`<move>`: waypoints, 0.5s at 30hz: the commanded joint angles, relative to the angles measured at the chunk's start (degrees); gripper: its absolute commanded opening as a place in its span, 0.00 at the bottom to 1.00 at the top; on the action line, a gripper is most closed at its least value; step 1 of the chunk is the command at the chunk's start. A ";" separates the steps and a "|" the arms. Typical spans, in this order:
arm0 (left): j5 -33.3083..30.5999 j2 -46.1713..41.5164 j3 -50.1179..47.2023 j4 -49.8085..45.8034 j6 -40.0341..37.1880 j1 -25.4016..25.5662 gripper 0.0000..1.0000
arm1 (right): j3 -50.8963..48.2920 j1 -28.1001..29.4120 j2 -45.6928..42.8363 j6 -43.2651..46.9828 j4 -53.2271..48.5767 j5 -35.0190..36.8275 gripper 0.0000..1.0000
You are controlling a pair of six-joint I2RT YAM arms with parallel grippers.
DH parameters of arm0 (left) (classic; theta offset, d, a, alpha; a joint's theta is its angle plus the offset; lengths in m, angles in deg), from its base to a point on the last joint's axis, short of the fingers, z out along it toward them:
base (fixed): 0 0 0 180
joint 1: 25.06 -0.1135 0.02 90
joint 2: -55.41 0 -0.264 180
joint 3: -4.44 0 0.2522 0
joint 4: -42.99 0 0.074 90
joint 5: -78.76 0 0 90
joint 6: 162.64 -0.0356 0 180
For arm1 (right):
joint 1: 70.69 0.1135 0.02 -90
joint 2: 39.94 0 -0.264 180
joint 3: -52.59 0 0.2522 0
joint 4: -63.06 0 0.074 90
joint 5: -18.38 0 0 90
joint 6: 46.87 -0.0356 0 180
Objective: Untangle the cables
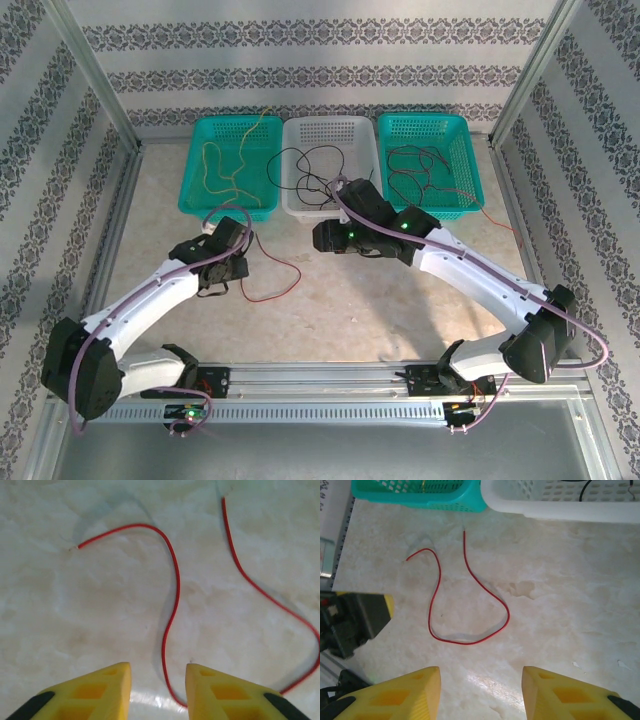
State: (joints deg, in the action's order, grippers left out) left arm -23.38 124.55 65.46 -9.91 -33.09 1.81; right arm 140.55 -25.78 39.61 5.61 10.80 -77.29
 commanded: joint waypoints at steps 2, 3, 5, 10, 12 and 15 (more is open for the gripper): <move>-3.76 4.64 -2.70 11.50 2.16 -0.67 0.24 | -0.93 0.96 -2.71 0.40 -0.90 0.64 0.47; -3.55 6.08 -3.28 13.85 2.14 -0.65 0.24 | -1.39 1.05 -3.59 0.30 -1.05 1.21 0.47; -4.66 8.95 -3.83 16.41 2.71 -0.71 0.24 | -2.67 1.06 -5.47 -0.24 -0.88 1.95 0.48; -8.93 13.78 -5.20 20.52 6.15 -0.73 0.24 | -3.72 1.06 -7.64 -0.89 -2.06 2.90 0.48; -9.47 14.98 -6.99 24.14 6.95 -0.75 0.24 | -3.62 1.13 -8.23 -0.89 -2.87 3.28 0.48; -9.21 16.77 -8.65 28.90 6.53 -0.71 0.25 | -4.61 1.24 -10.09 -1.61 -3.35 4.54 0.48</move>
State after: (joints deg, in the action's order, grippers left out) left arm -30.15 140.16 58.03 12.01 -28.32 1.77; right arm 137.11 -25.39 31.44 5.21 9.49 -75.19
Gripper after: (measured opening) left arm 0.247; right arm 0.482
